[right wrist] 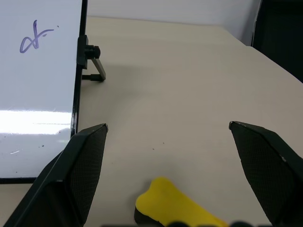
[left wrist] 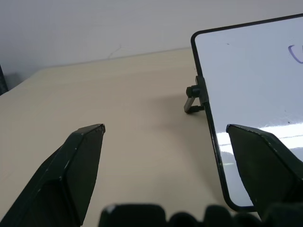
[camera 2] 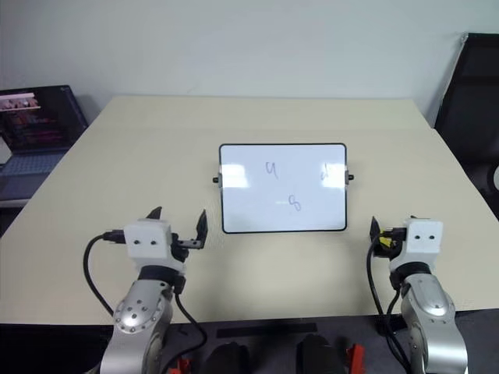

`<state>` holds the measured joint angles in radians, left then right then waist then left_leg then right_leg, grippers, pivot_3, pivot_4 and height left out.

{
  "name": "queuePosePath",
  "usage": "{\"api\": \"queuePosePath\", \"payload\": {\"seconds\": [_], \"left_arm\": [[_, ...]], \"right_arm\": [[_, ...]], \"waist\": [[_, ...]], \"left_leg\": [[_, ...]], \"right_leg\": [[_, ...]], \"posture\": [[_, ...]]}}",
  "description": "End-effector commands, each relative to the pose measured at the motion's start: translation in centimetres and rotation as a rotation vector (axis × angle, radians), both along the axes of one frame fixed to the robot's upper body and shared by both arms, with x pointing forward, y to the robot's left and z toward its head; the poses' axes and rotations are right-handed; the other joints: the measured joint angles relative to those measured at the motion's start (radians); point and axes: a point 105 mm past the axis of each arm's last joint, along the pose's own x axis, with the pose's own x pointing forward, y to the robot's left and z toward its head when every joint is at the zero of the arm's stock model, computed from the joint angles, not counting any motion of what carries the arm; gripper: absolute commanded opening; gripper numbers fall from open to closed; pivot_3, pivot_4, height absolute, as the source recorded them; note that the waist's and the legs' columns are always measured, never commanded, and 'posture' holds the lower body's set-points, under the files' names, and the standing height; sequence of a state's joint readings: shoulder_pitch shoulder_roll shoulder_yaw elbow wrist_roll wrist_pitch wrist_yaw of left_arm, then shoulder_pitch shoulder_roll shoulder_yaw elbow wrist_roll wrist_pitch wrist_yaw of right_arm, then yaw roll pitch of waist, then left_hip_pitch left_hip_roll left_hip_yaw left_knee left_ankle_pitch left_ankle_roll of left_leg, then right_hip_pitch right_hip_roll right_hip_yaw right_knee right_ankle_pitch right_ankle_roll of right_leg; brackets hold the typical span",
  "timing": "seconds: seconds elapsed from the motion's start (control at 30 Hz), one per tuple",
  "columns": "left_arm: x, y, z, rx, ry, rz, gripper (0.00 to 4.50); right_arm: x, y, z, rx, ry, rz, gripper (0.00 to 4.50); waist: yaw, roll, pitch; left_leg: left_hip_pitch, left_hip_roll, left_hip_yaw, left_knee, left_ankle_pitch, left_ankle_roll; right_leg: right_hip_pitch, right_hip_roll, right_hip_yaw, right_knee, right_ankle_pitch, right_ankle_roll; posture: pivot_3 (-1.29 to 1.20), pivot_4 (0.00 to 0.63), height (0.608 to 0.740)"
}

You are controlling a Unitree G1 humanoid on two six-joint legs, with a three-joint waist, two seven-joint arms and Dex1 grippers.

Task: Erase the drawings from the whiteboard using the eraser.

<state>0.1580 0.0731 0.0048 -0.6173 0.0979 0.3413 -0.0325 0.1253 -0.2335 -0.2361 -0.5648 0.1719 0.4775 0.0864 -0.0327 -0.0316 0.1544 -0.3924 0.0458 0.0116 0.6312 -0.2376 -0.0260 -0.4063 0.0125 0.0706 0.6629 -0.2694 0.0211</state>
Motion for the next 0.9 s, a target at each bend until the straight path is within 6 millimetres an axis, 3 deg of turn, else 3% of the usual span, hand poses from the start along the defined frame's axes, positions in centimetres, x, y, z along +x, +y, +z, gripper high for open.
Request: {"api": "queuePosePath", "payload": {"seconds": [0.03, 0.23, 0.6, 0.73, 0.9], "left_arm": [[0.3, -0.5, 1.5, -0.002, -0.064, -0.017, 4.5], [1.4, -1.5, 1.8, -0.019, -0.083, -0.054, 4.5], [2.6, -1.0, 1.1, -0.008, -0.083, -0.082, 4.5], [3.1, -0.8, 1.0, 0.001, -0.089, -0.085, 4.5], [3.2, -1.6, 1.0, 0.001, -0.08, -0.127, 4.5]], "right_arm": [[-0.4, -0.6, 1.8, -0.027, -0.063, -0.018, 4.48], [-0.6, -1.3, 2.4, -0.039, -0.08, -0.052, 4.48], [-1.4, -1.8, 2.6, -0.035, -0.104, -0.117, 4.48], [-1.3, -2.1, 1.7, -0.021, -0.091, -0.139, 4.48], [-1.4, -2.5, 2.1, -0.023, -0.103, -0.148, 4.48]], "waist": [[0.001, 0.0, 0.0], [0.001, 0.0, 0.0], [0.0, 0.0, 0.0], [0.001, 0.0, 0.0], [0.001, 0.0, 0.0]], "left_leg": [[0.0, 0.0, 0.0, 0.0, 0.0, 0.0], [-0.001, 0.0, 0.0, 0.0, 0.0, 0.0], [-0.001, 0.0, -0.001, 0.0, 0.0, 0.0], [-0.001, 0.0, 0.0, 0.0, 0.0, 0.0], [-0.002, 0.0, -0.001, 0.0, 0.0, 0.0]], "right_leg": [[0.0, 0.0, 0.0, 0.0, 0.0, 0.001], [0.0, 0.0, -0.001, -0.001, 0.002, 0.003], [0.0, 0.0, -0.001, 0.0, 0.002, 0.003], [0.0, 0.0, -0.001, 0.0, 0.002, 0.003], [0.0, 0.0, -0.001, -0.001, 0.002, 0.003]], "posture": [[0.0, 0.15, 0.74], [0.0, 0.15, 0.74], [0.0, 0.15, 0.74], [0.0, 0.15, 0.74], [0.0, 0.15, 0.74]]}}
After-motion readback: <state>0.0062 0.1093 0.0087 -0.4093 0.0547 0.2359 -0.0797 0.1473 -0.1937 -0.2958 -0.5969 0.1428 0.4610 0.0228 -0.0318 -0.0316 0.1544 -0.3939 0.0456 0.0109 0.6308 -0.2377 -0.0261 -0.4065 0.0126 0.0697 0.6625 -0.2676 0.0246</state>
